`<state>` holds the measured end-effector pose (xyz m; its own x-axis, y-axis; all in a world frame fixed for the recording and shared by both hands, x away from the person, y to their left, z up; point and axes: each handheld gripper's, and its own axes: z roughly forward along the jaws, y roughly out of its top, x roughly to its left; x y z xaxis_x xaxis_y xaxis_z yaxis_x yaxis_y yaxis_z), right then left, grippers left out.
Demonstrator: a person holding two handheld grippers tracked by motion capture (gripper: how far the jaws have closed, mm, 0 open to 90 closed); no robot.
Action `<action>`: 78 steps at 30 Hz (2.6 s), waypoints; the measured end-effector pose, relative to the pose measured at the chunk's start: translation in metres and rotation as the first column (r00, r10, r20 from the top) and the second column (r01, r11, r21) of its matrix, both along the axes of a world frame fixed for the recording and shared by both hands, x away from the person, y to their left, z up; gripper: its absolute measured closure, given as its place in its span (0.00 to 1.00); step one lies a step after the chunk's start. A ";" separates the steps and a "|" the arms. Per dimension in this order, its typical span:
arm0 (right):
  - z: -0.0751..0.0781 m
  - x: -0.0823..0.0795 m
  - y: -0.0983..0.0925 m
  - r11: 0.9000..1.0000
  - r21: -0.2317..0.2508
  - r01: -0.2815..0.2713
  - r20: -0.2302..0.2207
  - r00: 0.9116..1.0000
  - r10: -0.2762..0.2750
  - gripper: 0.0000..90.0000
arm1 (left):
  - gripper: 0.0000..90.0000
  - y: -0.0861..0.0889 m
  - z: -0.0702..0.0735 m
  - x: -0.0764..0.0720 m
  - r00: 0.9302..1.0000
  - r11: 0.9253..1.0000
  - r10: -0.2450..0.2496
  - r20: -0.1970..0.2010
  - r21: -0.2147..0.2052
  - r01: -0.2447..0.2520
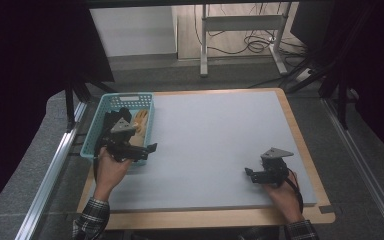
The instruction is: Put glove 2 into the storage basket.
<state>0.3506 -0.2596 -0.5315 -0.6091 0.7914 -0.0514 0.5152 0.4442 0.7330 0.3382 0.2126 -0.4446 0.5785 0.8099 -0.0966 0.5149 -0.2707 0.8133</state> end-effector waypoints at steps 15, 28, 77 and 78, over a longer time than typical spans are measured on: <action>0.000 0.000 0.000 1.000 0.000 0.000 0.000 1.000 0.000 0.20 | 0.00 -0.049 -0.019 -0.017 0.992 0.992 -0.122 0.018 -0.003 0.122; 0.000 0.000 0.000 1.000 0.001 0.000 -0.001 1.000 0.000 0.20 | 0.00 -0.080 -0.030 -0.022 0.983 0.984 -0.178 0.038 0.008 0.178; 0.000 0.000 0.000 1.000 0.001 0.000 0.000 1.000 0.000 0.20 | 0.00 -0.122 -0.092 -0.016 0.966 0.963 -0.248 -0.074 0.085 0.254; 0.000 0.000 0.000 1.000 0.001 0.000 0.000 1.000 0.000 0.20 | 0.00 -0.123 -0.093 -0.015 0.966 0.963 -0.248 -0.077 0.089 0.254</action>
